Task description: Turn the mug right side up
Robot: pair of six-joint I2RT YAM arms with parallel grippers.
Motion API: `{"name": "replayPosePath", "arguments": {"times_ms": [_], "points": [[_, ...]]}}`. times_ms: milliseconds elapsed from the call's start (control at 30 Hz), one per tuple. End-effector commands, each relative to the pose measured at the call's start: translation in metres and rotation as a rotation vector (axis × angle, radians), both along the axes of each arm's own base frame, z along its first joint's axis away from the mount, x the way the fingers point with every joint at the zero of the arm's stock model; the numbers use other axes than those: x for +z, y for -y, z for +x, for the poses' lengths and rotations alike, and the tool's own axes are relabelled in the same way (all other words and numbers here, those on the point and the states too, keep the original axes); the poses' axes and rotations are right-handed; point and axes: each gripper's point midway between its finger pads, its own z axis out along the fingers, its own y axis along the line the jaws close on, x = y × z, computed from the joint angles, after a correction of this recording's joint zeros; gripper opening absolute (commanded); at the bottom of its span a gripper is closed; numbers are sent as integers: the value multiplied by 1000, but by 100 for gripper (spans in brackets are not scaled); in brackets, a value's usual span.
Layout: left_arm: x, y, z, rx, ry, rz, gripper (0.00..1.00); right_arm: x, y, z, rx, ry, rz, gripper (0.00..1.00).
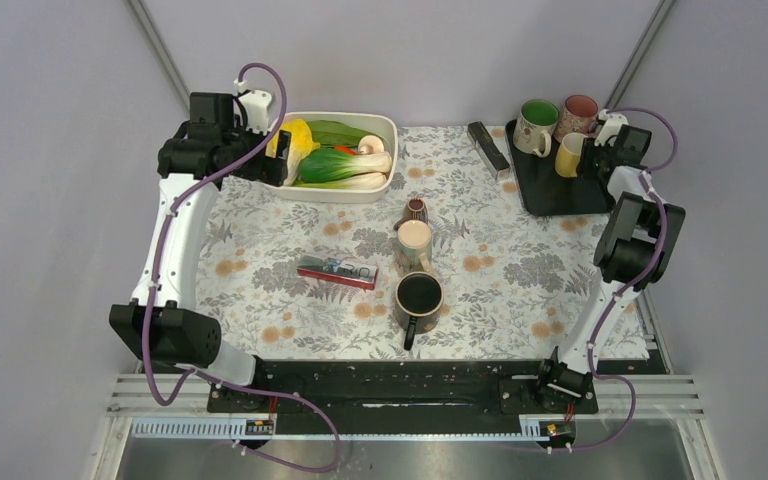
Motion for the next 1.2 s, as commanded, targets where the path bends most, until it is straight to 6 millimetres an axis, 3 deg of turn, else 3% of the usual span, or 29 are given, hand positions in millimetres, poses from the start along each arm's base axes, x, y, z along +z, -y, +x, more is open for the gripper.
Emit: {"name": "replayPosePath", "arguments": {"times_ms": [0, 400, 567, 733, 833, 933, 1000, 1167], "points": [[35, -2, 1, 3, 109, -5, 99, 28, 9, 6, 12, -6, -49, 45], [42, -6, 2, 18, 125, 7, 99, 11, 17, 34, -14, -138, 14, 45], [44, -7, 2, 19, 128, 12, 99, 16, 19, 44, -23, -128, -5, 45], [39, -3, 2, 3, 114, -1, 99, 20, 19, 35, -10, -139, -40, 48], [33, 4, 0, -21, 96, -18, 99, 36, 16, 23, -12, -123, -61, 55], [25, 15, -3, -69, 75, -19, 99, 63, 16, 10, -34, -73, -94, 68], [19, 25, -5, -101, 61, 11, 99, 82, 18, 2, -62, -33, -120, 97], [18, 60, -19, -218, 51, -8, 99, 133, 12, -21, -104, 52, -128, 99]]}}
